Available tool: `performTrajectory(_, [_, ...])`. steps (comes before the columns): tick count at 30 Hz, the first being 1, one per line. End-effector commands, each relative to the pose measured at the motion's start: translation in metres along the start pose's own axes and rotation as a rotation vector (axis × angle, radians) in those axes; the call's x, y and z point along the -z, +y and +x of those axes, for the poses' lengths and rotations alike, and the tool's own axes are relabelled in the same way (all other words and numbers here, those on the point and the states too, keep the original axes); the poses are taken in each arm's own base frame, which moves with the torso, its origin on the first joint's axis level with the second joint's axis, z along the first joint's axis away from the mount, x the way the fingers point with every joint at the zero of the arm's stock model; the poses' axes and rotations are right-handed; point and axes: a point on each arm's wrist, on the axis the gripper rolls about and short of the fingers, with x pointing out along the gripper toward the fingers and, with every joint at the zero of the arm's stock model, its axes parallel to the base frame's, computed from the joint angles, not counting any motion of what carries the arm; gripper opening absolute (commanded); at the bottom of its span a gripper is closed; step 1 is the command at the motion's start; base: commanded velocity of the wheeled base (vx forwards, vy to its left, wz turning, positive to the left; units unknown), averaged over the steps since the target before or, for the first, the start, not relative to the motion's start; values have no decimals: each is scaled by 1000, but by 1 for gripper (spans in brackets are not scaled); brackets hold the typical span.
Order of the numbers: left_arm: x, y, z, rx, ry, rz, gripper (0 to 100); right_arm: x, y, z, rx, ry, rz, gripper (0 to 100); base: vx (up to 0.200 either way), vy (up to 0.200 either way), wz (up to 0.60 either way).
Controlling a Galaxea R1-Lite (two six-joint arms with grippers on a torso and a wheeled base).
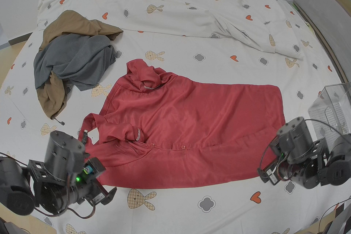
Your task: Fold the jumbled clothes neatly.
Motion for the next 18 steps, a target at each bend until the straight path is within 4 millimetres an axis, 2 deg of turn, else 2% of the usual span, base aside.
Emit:
performTrajectory(1, [7,-30,18,42,90,144,100,15,37,24,-10,85,-141,100,0,0,0])
performTrajectory(7, [10,-37,24,63,117,172,100,11,40,37,24,56,-100,100,0,0,0])
performTrajectory(18, [12,-42,32,79,153,189,100,20,40,31,19,64,-118,100,0,0,0])
